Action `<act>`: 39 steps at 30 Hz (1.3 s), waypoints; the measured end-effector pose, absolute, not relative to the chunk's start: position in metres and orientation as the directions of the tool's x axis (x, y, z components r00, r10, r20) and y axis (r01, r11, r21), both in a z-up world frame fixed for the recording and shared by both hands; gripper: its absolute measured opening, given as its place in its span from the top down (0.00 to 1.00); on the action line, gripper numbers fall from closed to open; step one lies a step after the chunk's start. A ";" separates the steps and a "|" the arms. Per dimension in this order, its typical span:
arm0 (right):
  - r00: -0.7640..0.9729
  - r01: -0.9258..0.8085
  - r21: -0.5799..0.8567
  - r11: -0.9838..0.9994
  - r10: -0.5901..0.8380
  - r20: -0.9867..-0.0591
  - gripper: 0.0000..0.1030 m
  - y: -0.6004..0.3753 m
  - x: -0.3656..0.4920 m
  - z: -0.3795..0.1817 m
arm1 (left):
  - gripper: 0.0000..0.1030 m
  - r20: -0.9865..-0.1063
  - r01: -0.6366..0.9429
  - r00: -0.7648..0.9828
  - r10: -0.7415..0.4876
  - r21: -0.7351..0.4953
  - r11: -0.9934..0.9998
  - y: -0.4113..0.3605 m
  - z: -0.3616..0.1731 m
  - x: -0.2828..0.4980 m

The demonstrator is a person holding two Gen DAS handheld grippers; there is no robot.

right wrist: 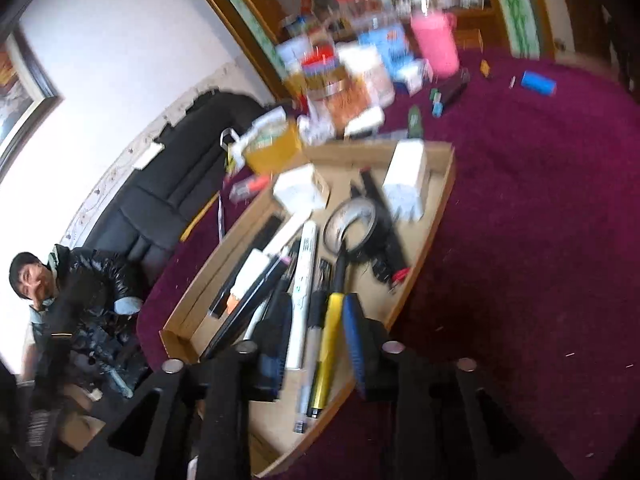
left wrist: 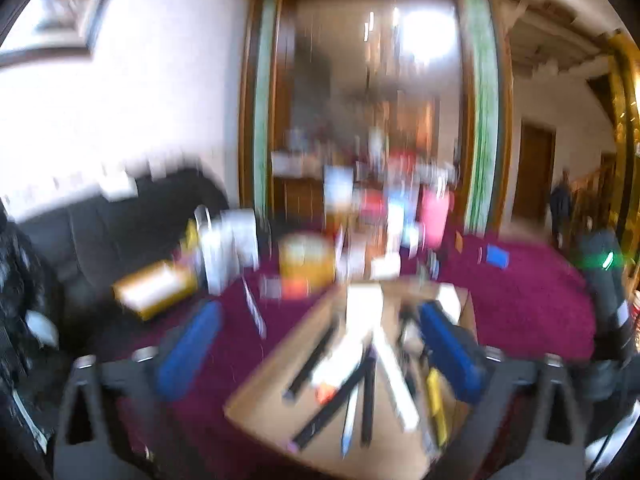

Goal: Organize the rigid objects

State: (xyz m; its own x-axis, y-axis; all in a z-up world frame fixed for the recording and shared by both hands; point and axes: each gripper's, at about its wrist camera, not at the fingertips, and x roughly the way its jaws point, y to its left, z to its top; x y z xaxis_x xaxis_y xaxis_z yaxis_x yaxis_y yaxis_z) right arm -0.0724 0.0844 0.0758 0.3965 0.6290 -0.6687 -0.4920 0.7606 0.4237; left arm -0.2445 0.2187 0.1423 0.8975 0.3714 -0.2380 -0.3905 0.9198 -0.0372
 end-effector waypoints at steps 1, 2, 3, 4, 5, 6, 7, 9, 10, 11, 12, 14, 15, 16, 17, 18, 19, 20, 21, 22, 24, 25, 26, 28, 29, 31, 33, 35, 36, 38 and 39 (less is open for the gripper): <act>0.438 -0.498 0.395 0.772 0.617 -0.654 0.59 0.081 -0.079 0.080 | 0.00 -0.193 -0.362 0.918 0.346 -0.052 0.931 0.215 0.146 -0.251; 0.472 -0.503 0.371 0.780 0.608 -0.639 0.56 0.077 -0.085 0.084 | 0.00 -0.152 -0.300 0.946 0.285 -0.086 0.950 0.211 0.148 -0.255; 0.502 -0.508 0.348 0.788 0.598 -0.624 0.51 0.073 -0.091 0.088 | 0.00 -0.168 -0.263 0.955 0.244 -0.107 0.959 0.210 0.149 -0.252; 0.527 -0.510 0.326 0.796 0.589 -0.612 0.48 0.069 -0.097 0.091 | 0.00 -0.225 -0.224 0.955 0.192 -0.126 0.967 0.210 0.147 -0.242; 0.545 -0.511 0.309 0.802 0.581 -0.605 0.40 0.067 -0.102 0.092 | 0.00 -0.309 -0.196 0.940 0.144 -0.145 0.970 0.211 0.143 -0.228; 0.568 -0.511 0.279 0.813 0.563 -0.601 0.31 0.064 -0.108 0.094 | 0.00 -0.361 -0.195 0.924 0.129 -0.153 0.969 0.211 0.139 -0.219; 0.587 -0.509 0.248 0.824 0.543 -0.601 0.27 0.063 -0.114 0.094 | 0.00 -0.418 -0.227 0.896 0.149 -0.143 0.963 0.211 0.131 -0.209; 0.637 -0.500 0.163 0.851 0.489 -0.597 0.20 0.062 -0.121 0.094 | 0.00 -0.441 -0.276 0.875 0.200 -0.114 0.954 0.209 0.124 -0.205; 0.655 -0.495 0.130 0.859 0.467 -0.594 0.18 0.060 -0.124 0.093 | 0.00 -0.450 -0.302 0.863 0.231 -0.094 0.949 0.207 0.121 -0.203; 0.670 -0.490 0.099 0.866 0.446 -0.594 0.16 0.060 -0.126 0.092 | 0.00 -0.458 -0.315 0.856 0.242 -0.089 0.945 0.207 0.119 -0.203; 0.682 -0.484 0.070 0.872 0.426 -0.594 0.15 0.060 -0.128 0.090 | 0.00 -0.467 -0.327 0.848 0.251 -0.089 0.941 0.207 0.118 -0.202; 0.692 -0.478 0.046 0.877 0.409 -0.595 0.15 0.060 -0.129 0.087 | 0.00 -0.494 -0.361 0.825 0.274 -0.087 0.929 0.209 0.115 -0.200; 0.695 -0.476 0.041 0.878 0.404 -0.595 0.13 0.059 -0.129 0.086 | 0.00 -0.504 -0.373 0.816 0.284 -0.084 0.924 0.210 0.114 -0.198; 0.699 -0.472 0.036 0.881 0.399 -0.594 0.13 0.058 -0.129 0.086 | 0.00 -0.519 -0.387 0.803 0.293 -0.080 0.919 0.210 0.112 -0.197; 0.704 -0.467 0.028 0.884 0.391 -0.592 0.11 0.057 -0.130 0.085 | 0.00 -0.543 -0.403 0.783 0.305 -0.069 0.912 0.210 0.109 -0.195; 0.712 -0.463 0.016 0.886 0.383 -0.588 0.11 0.057 -0.132 0.086 | 0.00 -0.560 -0.416 0.765 0.318 -0.053 0.908 0.211 0.107 -0.192; 0.718 -0.460 0.008 0.888 0.377 -0.585 0.11 0.057 -0.133 0.086 | 0.00 -0.566 -0.423 0.757 0.327 -0.043 0.905 0.212 0.105 -0.191; 0.726 -0.455 -0.003 0.890 0.369 -0.581 0.10 0.057 -0.134 0.086 | 0.00 -0.576 -0.435 0.741 0.344 -0.022 0.900 0.212 0.103 -0.190; 0.732 -0.453 -0.015 0.892 0.362 -0.577 0.10 0.057 -0.135 0.087 | 0.00 -0.585 -0.439 0.731 0.351 -0.010 0.899 0.211 0.100 -0.190; 0.736 -0.452 -0.023 0.892 0.358 -0.575 0.09 0.058 -0.137 0.087 | 0.00 -0.591 -0.441 0.726 0.352 -0.007 0.898 0.211 0.099 -0.189; 0.745 -0.447 -0.047 0.893 0.343 -0.571 0.09 0.060 -0.140 0.087 | 0.00 -0.601 -0.443 0.718 0.352 -0.005 0.896 0.212 0.096 -0.188; 0.749 -0.446 -0.057 0.893 0.338 -0.570 0.09 0.061 -0.141 0.087 | 0.00 -0.609 -0.441 0.714 0.345 -0.009 0.897 0.212 0.095 -0.188; 0.752 -0.446 -0.065 0.893 0.334 -0.569 0.09 0.062 -0.142 0.087 | 0.00 -0.620 -0.438 0.710 0.334 -0.017 0.899 0.213 0.093 -0.187; 0.760 -0.441 -0.086 0.893 0.321 -0.565 0.09 0.065 -0.144 0.087 | 0.00 -0.629 -0.441 0.703 0.331 -0.021 0.897 0.215 0.091 -0.186; 0.763 -0.440 -0.092 0.893 0.318 -0.563 0.09 0.066 -0.144 0.087 | 0.00 -0.632 -0.444 0.700 0.334 -0.019 0.896 0.216 0.089 -0.186; 0.766 -0.440 -0.107 0.892 0.311 -0.562 0.09 0.069 -0.146 0.087 | 0.00 -0.635 -0.450 0.694 0.340 -0.014 0.893 0.217 0.088 -0.187; 0.770 -0.441 -0.126 0.889 0.302 -0.562 0.09 0.072 -0.147 0.086 | 0.00 -0.638 -0.450 0.692 0.337 -0.017 0.893 0.219 0.087 -0.186; 0.772 -0.444 -0.145 0.884 0.295 -0.563 0.09 0.076 -0.148 0.084 | 0.00 -0.641 -0.452 0.690 0.335 -0.020 0.892 0.221 0.086 -0.186; 0.772 -0.448 -0.156 0.880 0.292 -0.565 0.09 0.079 -0.149 0.083 | 0.00 -0.643 -0.452 0.689 0.335 -0.020 0.892 0.221 0.086 -0.186; 0.771 -0.453 -0.173 0.875 0.287 -0.568 0.09 0.083 -0.151 0.081 | 0.00 -0.650 -0.447 0.686 0.327 -0.022 0.894 0.222 0.084 -0.186; 0.772 -0.456 -0.185 0.871 0.283 -0.570 0.09 0.086 -0.153 0.080 | 0.00 -0.652 -0.448 0.684 0.327 -0.022 0.894 0.222 0.083 -0.185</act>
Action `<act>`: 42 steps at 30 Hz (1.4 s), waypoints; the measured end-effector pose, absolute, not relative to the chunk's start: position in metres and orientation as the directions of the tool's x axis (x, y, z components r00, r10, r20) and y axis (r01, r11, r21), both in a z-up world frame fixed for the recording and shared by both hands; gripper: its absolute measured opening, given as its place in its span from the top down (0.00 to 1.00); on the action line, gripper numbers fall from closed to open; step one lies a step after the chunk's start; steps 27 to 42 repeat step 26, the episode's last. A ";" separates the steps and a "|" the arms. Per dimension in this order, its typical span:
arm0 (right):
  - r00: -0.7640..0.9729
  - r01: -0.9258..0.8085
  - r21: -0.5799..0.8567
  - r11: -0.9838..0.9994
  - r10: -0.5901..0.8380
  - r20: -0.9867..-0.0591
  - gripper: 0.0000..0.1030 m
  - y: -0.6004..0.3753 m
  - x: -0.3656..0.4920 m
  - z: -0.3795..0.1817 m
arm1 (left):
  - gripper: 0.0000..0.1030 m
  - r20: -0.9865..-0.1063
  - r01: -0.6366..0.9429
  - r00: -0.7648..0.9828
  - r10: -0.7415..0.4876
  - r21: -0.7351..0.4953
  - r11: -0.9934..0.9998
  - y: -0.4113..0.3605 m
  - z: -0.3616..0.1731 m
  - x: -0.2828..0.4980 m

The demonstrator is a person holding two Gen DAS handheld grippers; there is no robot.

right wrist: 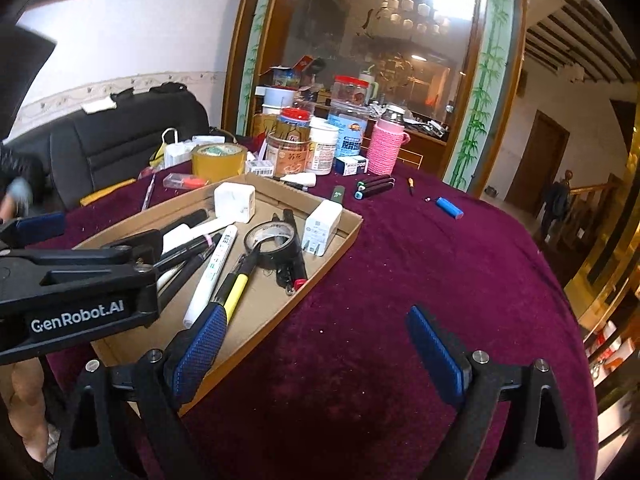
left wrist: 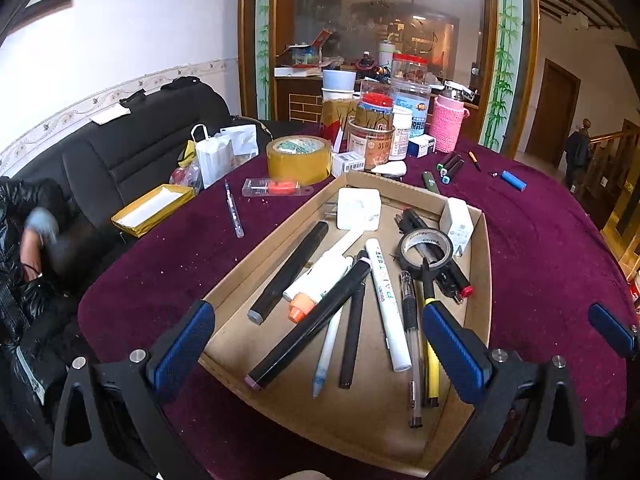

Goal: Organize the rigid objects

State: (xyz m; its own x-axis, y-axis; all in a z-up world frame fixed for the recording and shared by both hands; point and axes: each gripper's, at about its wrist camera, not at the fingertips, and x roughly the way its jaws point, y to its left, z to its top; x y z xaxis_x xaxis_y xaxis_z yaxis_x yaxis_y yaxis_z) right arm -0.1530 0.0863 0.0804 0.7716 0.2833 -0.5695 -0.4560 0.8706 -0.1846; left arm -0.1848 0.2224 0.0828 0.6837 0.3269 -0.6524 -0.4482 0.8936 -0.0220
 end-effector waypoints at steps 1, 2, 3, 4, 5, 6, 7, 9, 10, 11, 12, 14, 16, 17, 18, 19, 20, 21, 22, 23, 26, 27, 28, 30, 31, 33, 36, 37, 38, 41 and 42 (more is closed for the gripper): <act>0.773 -0.458 -0.193 0.868 0.281 -0.569 0.09 0.088 -0.154 0.080 | 0.00 -0.656 -0.448 0.681 0.325 -0.022 0.894 0.223 0.082 -0.185; 0.774 -0.459 -0.201 0.865 0.278 -0.569 0.09 0.090 -0.155 0.079 | 0.00 -0.658 -0.449 0.679 0.325 -0.022 0.894 0.223 0.081 -0.184; 0.776 -0.460 -0.210 0.863 0.276 -0.567 0.09 0.092 -0.156 0.079 | 0.00 -0.659 -0.450 0.678 0.326 -0.022 0.893 0.224 0.080 -0.185; 0.779 -0.460 -0.217 0.861 0.274 -0.565 0.09 0.093 -0.158 0.079 | 0.00 -0.659 -0.452 0.677 0.327 -0.022 0.892 0.225 0.079 -0.185; 0.780 -0.461 -0.223 0.859 0.272 -0.563 0.09 0.094 -0.159 0.079 | 0.00 -0.660 -0.452 0.677 0.326 -0.023 0.892 0.226 0.079 -0.185; 0.780 -0.462 -0.226 0.858 0.271 -0.564 0.09 0.095 -0.159 0.078 | 0.00 -0.660 -0.452 0.677 0.327 -0.022 0.892 0.225 0.079 -0.185; 0.780 -0.462 -0.230 0.856 0.269 -0.565 0.09 0.096 -0.159 0.078 | 0.00 -0.660 -0.453 0.676 0.328 -0.022 0.891 0.226 0.079 -0.185; 0.780 -0.462 -0.237 0.855 0.264 -0.568 0.08 0.098 -0.160 0.078 | 0.00 -0.660 -0.454 0.677 0.326 -0.025 0.891 0.227 0.078 -0.186; 0.779 -0.462 -0.239 0.854 0.262 -0.569 0.09 0.098 -0.160 0.078 | 0.00 -0.661 -0.454 0.676 0.326 -0.024 0.891 0.227 0.078 -0.186; 0.779 -0.462 -0.242 0.853 0.260 -0.571 0.08 0.099 -0.160 0.077 | 0.00 -0.663 -0.454 0.675 0.325 -0.026 0.890 0.228 0.077 -0.186; 0.779 -0.462 -0.246 0.852 0.257 -0.572 0.08 0.100 -0.160 0.077 | 0.00 -0.663 -0.455 0.674 0.324 -0.027 0.890 0.229 0.077 -0.187; 0.780 -0.461 -0.256 0.850 0.251 -0.573 0.08 0.102 -0.162 0.076 | 0.00 -0.666 -0.455 0.673 0.322 -0.029 0.890 0.230 0.076 -0.188; 0.781 -0.462 -0.268 0.845 0.245 -0.575 0.08 0.104 -0.163 0.076 | 0.00 -0.664 -0.456 0.674 0.324 -0.028 0.890 0.230 0.076 -0.188; 0.781 -0.463 -0.271 0.844 0.243 -0.576 0.08 0.105 -0.163 0.075 | 0.00 -0.663 -0.457 0.674 0.326 -0.027 0.889 0.231 0.076 -0.188; 0.781 -0.464 -0.276 0.842 0.241 -0.577 0.08 0.106 -0.164 0.075 | 0.00 -0.662 -0.457 0.675 0.326 -0.029 0.889 0.231 0.076 -0.188; 0.780 -0.465 -0.278 0.840 0.241 -0.578 0.08 0.107 -0.164 0.074 | 0.00 -0.662 -0.457 0.676 0.324 -0.031 0.889 0.232 0.076 -0.189; 0.780 -0.465 -0.280 0.840 0.239 -0.578 0.08 0.107 -0.164 0.074 | 0.00 -0.661 -0.457 0.677 0.326 -0.030 0.889 0.232 0.075 -0.190; 0.780 -0.466 -0.283 0.839 0.238 -0.578 0.08 0.108 -0.165 0.074 | 0.00 -0.660 -0.460 0.674 0.331 -0.025 0.888 0.231 0.076 -0.189; 0.780 -0.466 -0.283 0.838 0.239 -0.578 0.08 0.108 -0.165 0.075 | 0.00 -0.658 -0.465 0.672 0.339 -0.018 0.885 0.231 0.076 -0.190; 0.781 -0.466 -0.282 0.838 0.240 -0.577 0.08 0.109 -0.165 0.075 | 0.00 -0.659 -0.466 0.670 0.342 -0.016 0.885 0.232 0.075 -0.191; 0.782 -0.464 -0.279 0.841 0.242 -0.574 0.08 0.108 -0.165 0.077 | 0.00 -0.668 -0.473 0.664 0.335 -0.028 0.881 0.235 0.075 -0.191; 0.782 -0.464 -0.279 0.841 0.242 -0.574 0.08 0.108 -0.165 0.077 | 0.00 -0.668 -0.473 0.664 0.335 -0.028 0.881 0.235 0.075 -0.191; 0.782 -0.464 -0.279 0.841 0.242 -0.574 0.08 0.108 -0.165 0.077 | 0.00 -0.668 -0.473 0.664 0.335 -0.028 0.881 0.235 0.075 -0.191; 0.782 -0.464 -0.279 0.841 0.242 -0.574 0.08 0.108 -0.165 0.077 | 0.00 -0.668 -0.473 0.664 0.335 -0.028 0.881 0.235 0.075 -0.191; 0.782 -0.464 -0.279 0.841 0.242 -0.574 0.08 0.108 -0.165 0.077 | 0.00 -0.668 -0.473 0.664 0.335 -0.028 0.881 0.235 0.075 -0.191; 0.782 -0.464 -0.279 0.841 0.242 -0.574 0.08 0.108 -0.165 0.077 | 0.00 -0.668 -0.473 0.664 0.335 -0.028 0.881 0.235 0.075 -0.191; 0.782 -0.464 -0.279 0.841 0.242 -0.574 0.08 0.108 -0.165 0.077 | 0.00 -0.668 -0.473 0.664 0.335 -0.028 0.881 0.235 0.075 -0.191; 0.782 -0.464 -0.279 0.841 0.242 -0.574 0.08 0.108 -0.165 0.077 | 0.00 -0.668 -0.473 0.664 0.335 -0.028 0.881 0.235 0.075 -0.191; 0.782 -0.464 -0.279 0.841 0.242 -0.574 0.08 0.108 -0.165 0.077 | 0.00 -0.668 -0.473 0.664 0.335 -0.028 0.881 0.235 0.075 -0.191; 0.782 -0.464 -0.279 0.841 0.242 -0.574 0.08 0.108 -0.165 0.077 | 0.00 -0.668 -0.473 0.664 0.335 -0.028 0.881 0.235 0.075 -0.191; 0.782 -0.464 -0.279 0.841 0.242 -0.574 0.08 0.108 -0.165 0.077 | 0.00 -0.668 -0.473 0.664 0.335 -0.028 0.881 0.235 0.075 -0.191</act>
